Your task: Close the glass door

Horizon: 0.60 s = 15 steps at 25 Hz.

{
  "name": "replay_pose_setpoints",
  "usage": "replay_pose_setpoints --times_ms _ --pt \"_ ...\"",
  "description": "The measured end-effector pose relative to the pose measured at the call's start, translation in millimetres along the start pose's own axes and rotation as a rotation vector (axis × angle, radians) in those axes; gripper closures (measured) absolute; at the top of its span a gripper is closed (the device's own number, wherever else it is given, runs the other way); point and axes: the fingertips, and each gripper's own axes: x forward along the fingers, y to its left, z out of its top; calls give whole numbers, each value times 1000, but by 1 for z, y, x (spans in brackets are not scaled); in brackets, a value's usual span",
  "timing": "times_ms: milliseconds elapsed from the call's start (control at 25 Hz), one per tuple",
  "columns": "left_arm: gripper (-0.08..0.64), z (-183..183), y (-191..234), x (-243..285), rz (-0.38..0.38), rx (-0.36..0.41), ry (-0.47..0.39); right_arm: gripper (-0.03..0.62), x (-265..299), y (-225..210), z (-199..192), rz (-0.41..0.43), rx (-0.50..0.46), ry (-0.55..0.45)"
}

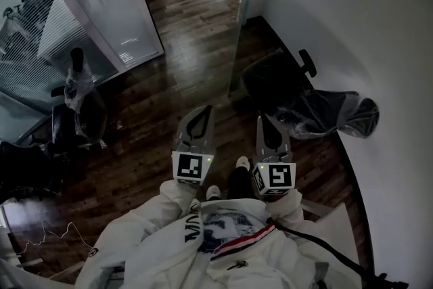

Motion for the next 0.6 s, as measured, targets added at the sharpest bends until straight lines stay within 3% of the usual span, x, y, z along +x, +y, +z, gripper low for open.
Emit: replay_pose_setpoints --times_ms 240,400,600 --pt "565 -15 14 53 16 52 17 588 42 -49 -11 6 30 1" --pt "565 -21 15 102 42 23 41 588 76 -90 -17 19 49 13" --pt "565 -24 5 155 41 56 52 588 111 -133 -21 48 69 15"
